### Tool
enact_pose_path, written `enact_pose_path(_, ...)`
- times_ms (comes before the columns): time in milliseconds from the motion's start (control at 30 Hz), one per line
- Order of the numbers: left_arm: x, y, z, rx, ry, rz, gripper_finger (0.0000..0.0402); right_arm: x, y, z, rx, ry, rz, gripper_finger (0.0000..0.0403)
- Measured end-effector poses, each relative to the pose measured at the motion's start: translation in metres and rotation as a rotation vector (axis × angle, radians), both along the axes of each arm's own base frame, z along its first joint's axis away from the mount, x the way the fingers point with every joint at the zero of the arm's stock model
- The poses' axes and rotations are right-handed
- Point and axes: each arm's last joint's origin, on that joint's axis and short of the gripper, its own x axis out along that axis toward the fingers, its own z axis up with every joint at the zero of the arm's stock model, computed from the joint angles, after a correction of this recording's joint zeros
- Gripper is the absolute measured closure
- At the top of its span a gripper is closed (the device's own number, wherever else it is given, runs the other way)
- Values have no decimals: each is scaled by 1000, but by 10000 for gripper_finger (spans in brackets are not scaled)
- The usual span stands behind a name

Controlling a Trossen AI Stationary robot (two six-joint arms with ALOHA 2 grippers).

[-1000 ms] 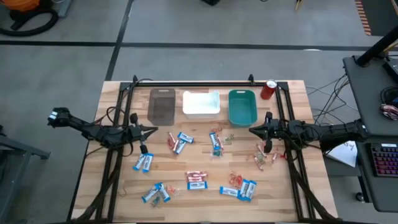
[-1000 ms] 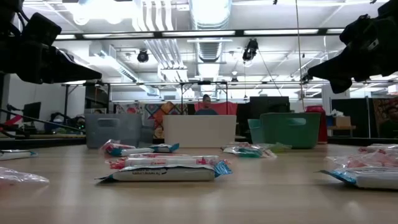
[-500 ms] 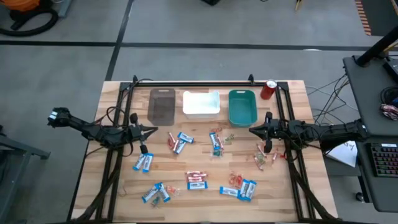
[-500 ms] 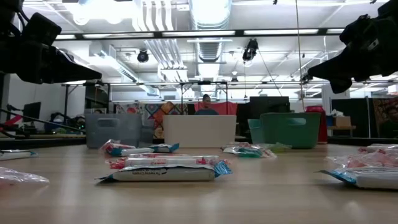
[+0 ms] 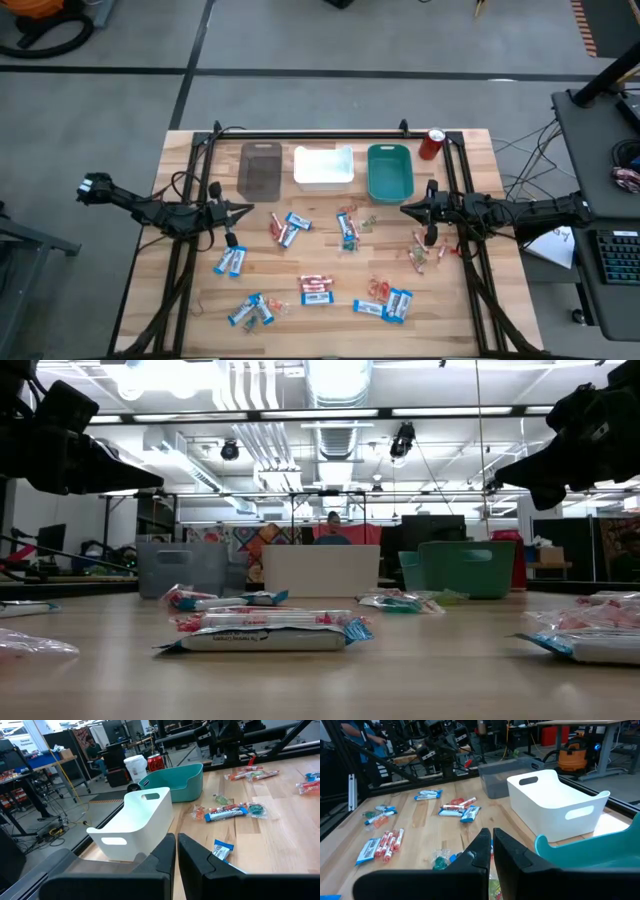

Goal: Sort candy

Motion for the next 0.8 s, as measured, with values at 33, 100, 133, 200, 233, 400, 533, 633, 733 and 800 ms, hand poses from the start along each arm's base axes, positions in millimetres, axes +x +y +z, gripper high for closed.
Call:
enact_pose_path(33, 0, 0, 0, 0, 0, 0, 398, 0, 0, 0, 0, -1, 0, 390)
enact_pose_path(100, 0, 0, 0, 0, 0, 0, 398, 0, 0, 0, 0, 0, 0, 390)
enact_pose_path(133, 0, 0, 0, 0, 0, 0, 398, 0, 0, 0, 0, 0, 0, 390)
enact_pose_path(200, 0, 0, 0, 0, 0, 0, 398, 0, 0, 0, 0, 0, 0, 390)
enact_pose_path(233, 0, 0, 0, 0, 0, 0, 398, 0, 0, 0, 0, 0, 0, 390)
enact_pose_path(400, 0, 0, 1, -12, -16, 0, 398, 0, 0, 0, 0, 0, 0, 390)
enact_pose_path(533, 1, -1, 18, -310, -280, -14, 398, 0, 0, 0, -231, 32, 21, 390)
enact_pose_path(633, 0, 0, 30, -366, -406, -19, 398, 0, 0, 0, -543, 76, 58, 390)
enact_pose_path(733, -2, 1, 38, -398, -492, -29, 398, 0, 0, 0, -793, 110, 86, 390)
enact_pose_path(800, -3, 1, 41, -417, -527, -33, 398, 0, 0, 0, -932, 129, 103, 390)
